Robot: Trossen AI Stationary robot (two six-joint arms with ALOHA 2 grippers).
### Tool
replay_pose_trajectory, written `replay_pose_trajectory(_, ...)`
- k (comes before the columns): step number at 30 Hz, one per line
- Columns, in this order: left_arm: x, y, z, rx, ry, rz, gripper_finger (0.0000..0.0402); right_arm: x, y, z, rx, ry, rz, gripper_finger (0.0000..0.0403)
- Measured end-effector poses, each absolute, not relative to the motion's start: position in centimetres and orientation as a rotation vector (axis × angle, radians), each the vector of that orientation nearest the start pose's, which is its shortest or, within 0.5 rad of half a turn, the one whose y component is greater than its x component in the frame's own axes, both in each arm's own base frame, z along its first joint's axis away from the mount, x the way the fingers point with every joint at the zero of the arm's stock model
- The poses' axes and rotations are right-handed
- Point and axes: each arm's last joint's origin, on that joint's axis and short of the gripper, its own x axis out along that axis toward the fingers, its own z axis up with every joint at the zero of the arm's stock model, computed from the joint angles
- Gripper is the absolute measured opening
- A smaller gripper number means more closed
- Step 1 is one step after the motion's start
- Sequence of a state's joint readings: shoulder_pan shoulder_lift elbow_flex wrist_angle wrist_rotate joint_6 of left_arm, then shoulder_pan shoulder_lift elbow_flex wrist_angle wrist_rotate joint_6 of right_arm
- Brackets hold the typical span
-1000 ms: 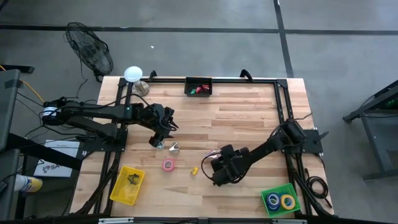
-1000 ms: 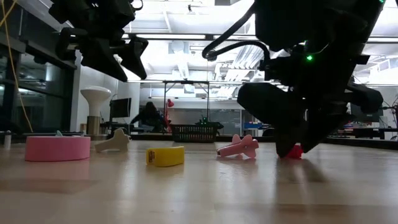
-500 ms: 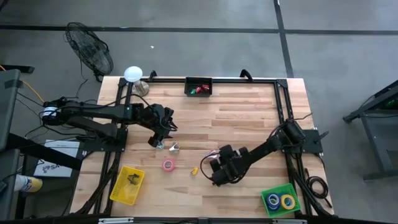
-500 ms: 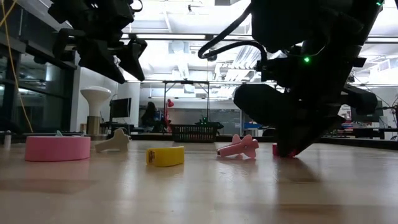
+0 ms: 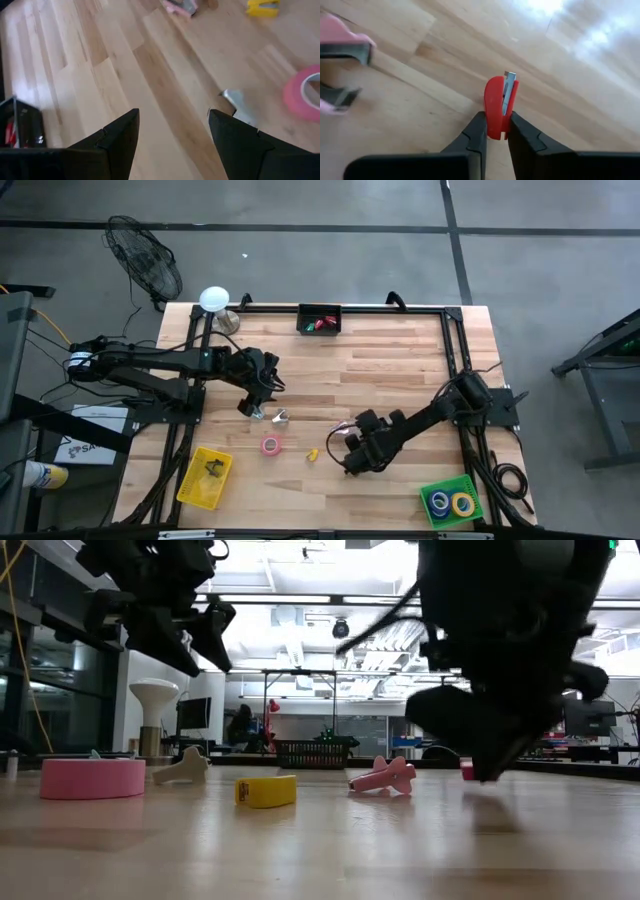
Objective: Pick and place Stapler, Stapler remover, tape
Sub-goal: Put the red stapler into the black bin
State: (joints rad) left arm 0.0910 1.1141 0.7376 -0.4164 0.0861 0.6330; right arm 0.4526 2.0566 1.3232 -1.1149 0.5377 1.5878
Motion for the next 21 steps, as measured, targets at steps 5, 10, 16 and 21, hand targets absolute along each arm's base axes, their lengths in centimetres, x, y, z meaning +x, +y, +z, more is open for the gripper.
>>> replay_pose_trajectory(5, 21.9, 2.0, 23.5, 0.562, 0.820, -0.172, 0.0237, 31.2, 11.6, 15.5, 0.258, 1.075, -1.117, 0.0043)
replay_pose_trajectory(10, 21.7, 2.2, 23.5, 0.582, 0.848, -0.130, 0.0237, 32.1, 7.5, 18.6, 0.098, 1.129, -0.983, 0.0043)
replay_pose_trajectory(16, 21.6, 2.2, 23.4, 0.584, 0.864, -0.129, 0.0237, 34.8, 0.7, 20.4, -0.072, 1.200, -0.654, 0.0043)
replay_pose_trajectory(21, 21.6, 2.2, 23.3, 0.594, 0.869, -0.135, 0.0237, 36.8, -5.6, 20.8, -0.125, 1.121, -0.425, 0.0043)
